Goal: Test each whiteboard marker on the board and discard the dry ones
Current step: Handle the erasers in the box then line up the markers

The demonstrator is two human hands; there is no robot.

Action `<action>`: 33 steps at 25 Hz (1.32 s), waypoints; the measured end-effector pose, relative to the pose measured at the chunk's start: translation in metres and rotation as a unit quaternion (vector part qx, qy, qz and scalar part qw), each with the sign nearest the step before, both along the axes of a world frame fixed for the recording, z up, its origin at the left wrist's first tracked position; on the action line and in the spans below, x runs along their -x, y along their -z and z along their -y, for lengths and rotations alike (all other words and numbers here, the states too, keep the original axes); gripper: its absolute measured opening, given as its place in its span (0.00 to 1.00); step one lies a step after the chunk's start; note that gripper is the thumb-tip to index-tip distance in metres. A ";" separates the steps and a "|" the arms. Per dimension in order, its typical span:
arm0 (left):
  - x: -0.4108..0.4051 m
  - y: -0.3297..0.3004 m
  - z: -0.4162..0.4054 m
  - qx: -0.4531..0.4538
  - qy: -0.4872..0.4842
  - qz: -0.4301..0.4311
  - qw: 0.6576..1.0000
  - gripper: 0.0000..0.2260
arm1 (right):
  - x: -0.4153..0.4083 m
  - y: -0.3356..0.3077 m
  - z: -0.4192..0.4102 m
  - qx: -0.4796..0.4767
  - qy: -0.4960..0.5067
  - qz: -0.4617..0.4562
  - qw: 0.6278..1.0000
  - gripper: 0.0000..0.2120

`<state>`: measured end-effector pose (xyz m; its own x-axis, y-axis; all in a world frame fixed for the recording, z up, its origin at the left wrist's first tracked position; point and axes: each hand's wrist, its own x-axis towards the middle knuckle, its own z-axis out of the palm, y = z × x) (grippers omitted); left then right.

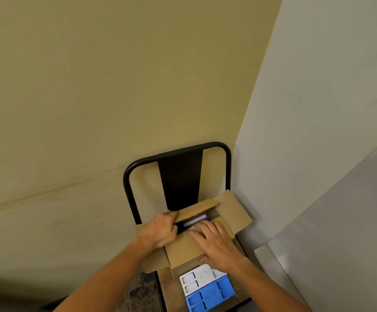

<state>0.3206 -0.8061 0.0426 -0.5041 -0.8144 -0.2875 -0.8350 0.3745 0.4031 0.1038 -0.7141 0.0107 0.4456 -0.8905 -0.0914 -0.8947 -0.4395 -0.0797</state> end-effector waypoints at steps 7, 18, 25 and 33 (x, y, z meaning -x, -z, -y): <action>-0.010 -0.008 0.015 -0.003 -0.086 -0.079 0.993 0.12 | -0.005 -0.011 -0.028 0.084 0.055 0.005 0.995 0.45; -0.020 0.000 0.002 0.295 -0.147 -0.036 0.944 0.15 | 0.016 -0.003 -0.088 0.013 0.056 0.153 0.987 0.21; 0.004 0.021 -0.016 0.251 0.121 0.032 0.960 0.17 | 0.004 -0.011 -0.039 -0.036 0.116 0.148 0.982 0.14; 0.033 0.049 -0.018 0.107 0.034 0.117 0.987 0.22 | -0.026 -0.022 0.008 -0.262 0.054 0.013 0.963 0.42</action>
